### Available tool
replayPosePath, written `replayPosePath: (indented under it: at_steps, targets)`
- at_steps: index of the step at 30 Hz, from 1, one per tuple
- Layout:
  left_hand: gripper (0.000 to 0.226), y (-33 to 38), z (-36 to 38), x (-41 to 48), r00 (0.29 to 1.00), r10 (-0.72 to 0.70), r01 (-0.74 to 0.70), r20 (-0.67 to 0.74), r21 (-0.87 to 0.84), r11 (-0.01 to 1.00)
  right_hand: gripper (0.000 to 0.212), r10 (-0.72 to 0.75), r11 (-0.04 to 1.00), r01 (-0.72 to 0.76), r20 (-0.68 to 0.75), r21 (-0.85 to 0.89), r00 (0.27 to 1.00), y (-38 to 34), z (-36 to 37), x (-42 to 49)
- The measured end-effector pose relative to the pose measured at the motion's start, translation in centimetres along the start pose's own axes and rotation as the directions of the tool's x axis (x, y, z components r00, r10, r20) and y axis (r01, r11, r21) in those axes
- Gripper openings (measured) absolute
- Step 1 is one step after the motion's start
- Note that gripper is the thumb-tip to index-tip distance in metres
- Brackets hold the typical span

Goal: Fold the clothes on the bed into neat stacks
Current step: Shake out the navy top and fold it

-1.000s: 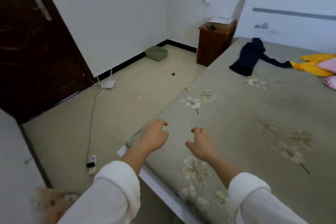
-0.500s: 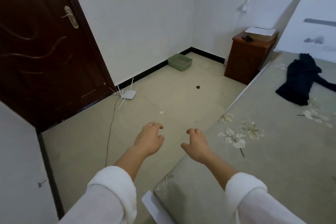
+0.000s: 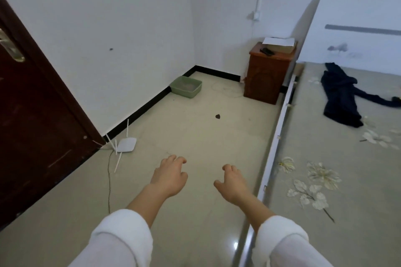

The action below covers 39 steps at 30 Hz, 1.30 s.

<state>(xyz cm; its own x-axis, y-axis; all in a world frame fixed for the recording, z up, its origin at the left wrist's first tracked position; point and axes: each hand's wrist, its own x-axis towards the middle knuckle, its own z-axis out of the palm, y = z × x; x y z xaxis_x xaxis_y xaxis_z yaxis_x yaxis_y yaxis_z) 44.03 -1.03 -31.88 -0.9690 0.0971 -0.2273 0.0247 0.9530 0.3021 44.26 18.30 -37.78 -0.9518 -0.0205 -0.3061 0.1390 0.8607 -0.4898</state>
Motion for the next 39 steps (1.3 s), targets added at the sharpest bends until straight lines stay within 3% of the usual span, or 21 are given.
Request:
replayPosePath:
  at_steps: [6,12,18,23,30,39]
  targets:
    - [0.044,1.3,-1.7,10.7,0.99,0.123,-0.124,0.068,0.009,0.992,0.053,0.13,0.99,-0.133,-0.088,-0.035,0.988,0.6,-2.4,6.3]
    - [0.044,7.1,-0.7,22.9,0.949,0.289,-0.294,0.121,0.021,0.956,0.057,0.243,0.965,-0.255,-0.152,-0.065,0.958,4.5,-7.4,14.9]
    - [0.044,15.7,-1.4,37.1,0.922,0.35,-0.351,0.166,-0.025,0.936,0.061,0.356,0.932,-0.362,-0.197,0.006,0.913,9.4,-16.2,25.3]
    - [0.044,23.6,-2.3,47.4,0.886,0.428,-0.422,0.178,-0.071,0.904,0.051,0.455,0.89,-0.442,-0.248,0.107,0.855,13.1,-23.6,32.7]
    - [0.044,32.9,-2.4,63.4,0.825,0.519,-0.517,0.224,-0.072,0.853,0.058,0.561,0.827,-0.529,-0.292,0.187,0.774,19.9,-31.8,44.7]
    - [0.043,43.7,-1.5,84.0,0.715,0.63,-0.638,0.304,-0.084,0.765,0.058,0.747,0.664,-0.672,-0.271,0.327,0.607,27.4,-39.6,59.2]
